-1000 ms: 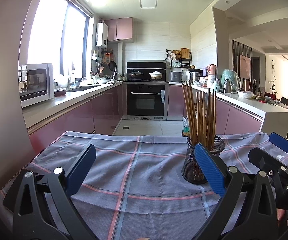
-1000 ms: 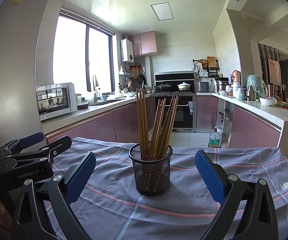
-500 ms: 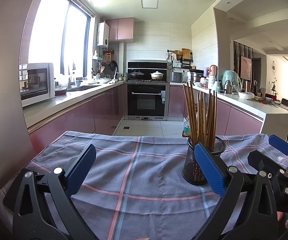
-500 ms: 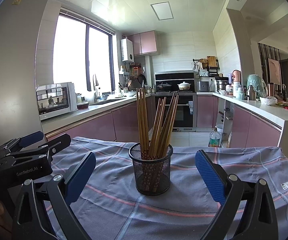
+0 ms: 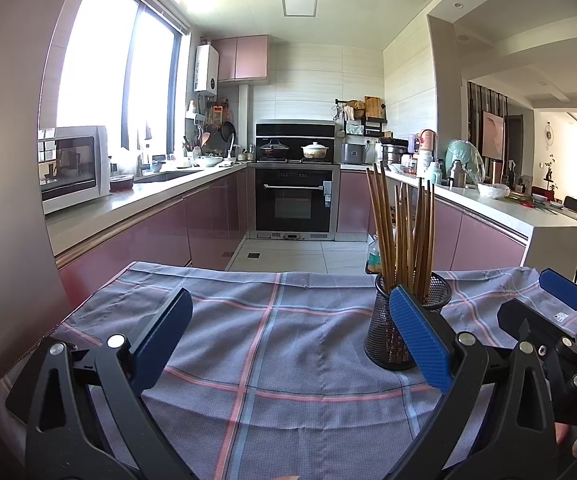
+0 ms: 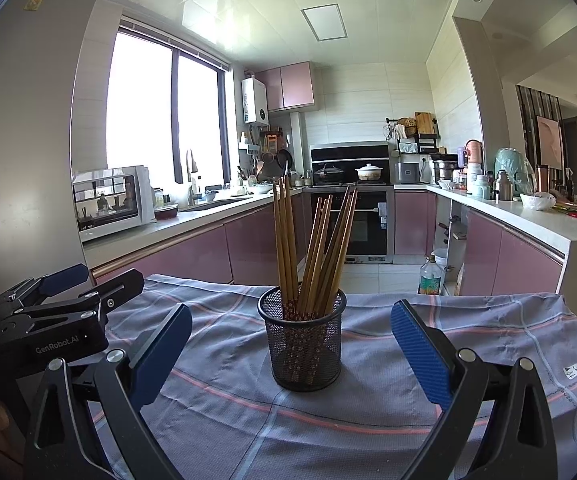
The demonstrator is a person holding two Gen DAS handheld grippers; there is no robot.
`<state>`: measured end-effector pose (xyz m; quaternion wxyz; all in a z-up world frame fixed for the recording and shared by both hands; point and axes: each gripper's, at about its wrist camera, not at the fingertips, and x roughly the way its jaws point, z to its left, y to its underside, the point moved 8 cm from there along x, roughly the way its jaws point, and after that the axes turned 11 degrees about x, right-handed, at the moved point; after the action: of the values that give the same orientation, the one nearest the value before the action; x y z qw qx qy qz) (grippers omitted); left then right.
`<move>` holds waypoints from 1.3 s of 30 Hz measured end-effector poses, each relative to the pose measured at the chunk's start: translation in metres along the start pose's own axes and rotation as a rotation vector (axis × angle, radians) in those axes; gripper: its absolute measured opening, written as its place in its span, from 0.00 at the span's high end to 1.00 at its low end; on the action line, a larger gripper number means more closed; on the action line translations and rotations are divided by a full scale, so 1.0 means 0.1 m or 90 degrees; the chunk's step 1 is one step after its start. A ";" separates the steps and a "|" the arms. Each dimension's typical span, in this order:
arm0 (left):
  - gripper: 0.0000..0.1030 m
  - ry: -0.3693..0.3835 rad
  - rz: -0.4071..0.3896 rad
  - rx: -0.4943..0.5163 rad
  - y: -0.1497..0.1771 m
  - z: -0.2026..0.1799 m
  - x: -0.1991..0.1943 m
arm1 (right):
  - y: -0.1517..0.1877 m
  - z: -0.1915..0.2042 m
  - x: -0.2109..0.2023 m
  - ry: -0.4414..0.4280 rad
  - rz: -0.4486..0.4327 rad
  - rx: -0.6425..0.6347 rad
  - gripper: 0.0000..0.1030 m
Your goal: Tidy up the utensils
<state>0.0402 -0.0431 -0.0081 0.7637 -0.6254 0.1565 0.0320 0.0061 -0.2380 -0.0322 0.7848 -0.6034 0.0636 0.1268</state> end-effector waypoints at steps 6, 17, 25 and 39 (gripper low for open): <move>0.05 -0.002 0.000 0.001 0.00 -0.01 0.00 | 0.00 0.00 0.00 0.000 0.002 0.000 0.07; 0.05 -0.003 -0.001 0.001 0.00 -0.01 0.01 | -0.01 0.00 -0.01 -0.001 -0.001 0.001 0.07; 0.06 -0.001 -0.001 0.001 0.00 -0.01 0.01 | -0.01 -0.01 -0.01 0.000 0.000 0.001 0.07; 0.05 -0.001 -0.001 0.001 -0.01 -0.03 0.01 | -0.01 -0.01 -0.01 -0.002 -0.001 0.004 0.07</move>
<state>0.0409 -0.0460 -0.0084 0.7643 -0.6251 0.1553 0.0322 0.0058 -0.2395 -0.0309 0.7867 -0.6009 0.0622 0.1270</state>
